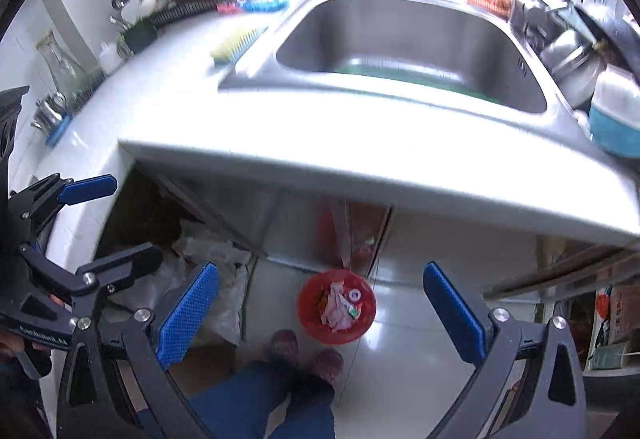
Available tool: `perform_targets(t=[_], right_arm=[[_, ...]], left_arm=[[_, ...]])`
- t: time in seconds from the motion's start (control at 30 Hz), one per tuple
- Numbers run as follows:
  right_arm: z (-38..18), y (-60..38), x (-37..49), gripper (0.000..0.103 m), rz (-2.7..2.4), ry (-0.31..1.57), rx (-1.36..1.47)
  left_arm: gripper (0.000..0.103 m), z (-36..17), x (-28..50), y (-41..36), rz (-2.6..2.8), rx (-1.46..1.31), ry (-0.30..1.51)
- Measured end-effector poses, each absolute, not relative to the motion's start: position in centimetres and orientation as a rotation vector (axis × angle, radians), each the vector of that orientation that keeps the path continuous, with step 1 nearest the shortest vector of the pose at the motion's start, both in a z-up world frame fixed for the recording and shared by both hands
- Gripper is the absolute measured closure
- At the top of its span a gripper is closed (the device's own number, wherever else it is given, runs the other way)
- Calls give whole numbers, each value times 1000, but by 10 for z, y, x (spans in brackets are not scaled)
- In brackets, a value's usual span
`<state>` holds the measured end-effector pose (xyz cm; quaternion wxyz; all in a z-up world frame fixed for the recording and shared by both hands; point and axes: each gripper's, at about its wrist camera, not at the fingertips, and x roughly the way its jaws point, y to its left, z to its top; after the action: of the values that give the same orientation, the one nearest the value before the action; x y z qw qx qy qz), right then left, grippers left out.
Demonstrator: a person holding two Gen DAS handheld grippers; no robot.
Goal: Collect trash
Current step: 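Raise both tools from the bin back up toward the counter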
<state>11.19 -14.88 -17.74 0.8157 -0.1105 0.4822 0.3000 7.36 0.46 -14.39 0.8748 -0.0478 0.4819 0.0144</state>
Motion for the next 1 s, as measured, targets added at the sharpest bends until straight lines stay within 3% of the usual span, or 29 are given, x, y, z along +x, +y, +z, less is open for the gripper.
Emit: perform_targets(t=[0.2, 0.4, 1.0], right_arm=[[-137, -135, 121, 1, 692, 960, -235], [-103, -113, 140, 1, 736, 911, -260], [-96, -21, 213, 1, 752, 925, -300]], left_arm=[[0, -97, 83, 20, 94, -79, 953], [0, -82, 96, 50, 135, -101, 939], [0, -82, 183, 158, 127, -162, 952]])
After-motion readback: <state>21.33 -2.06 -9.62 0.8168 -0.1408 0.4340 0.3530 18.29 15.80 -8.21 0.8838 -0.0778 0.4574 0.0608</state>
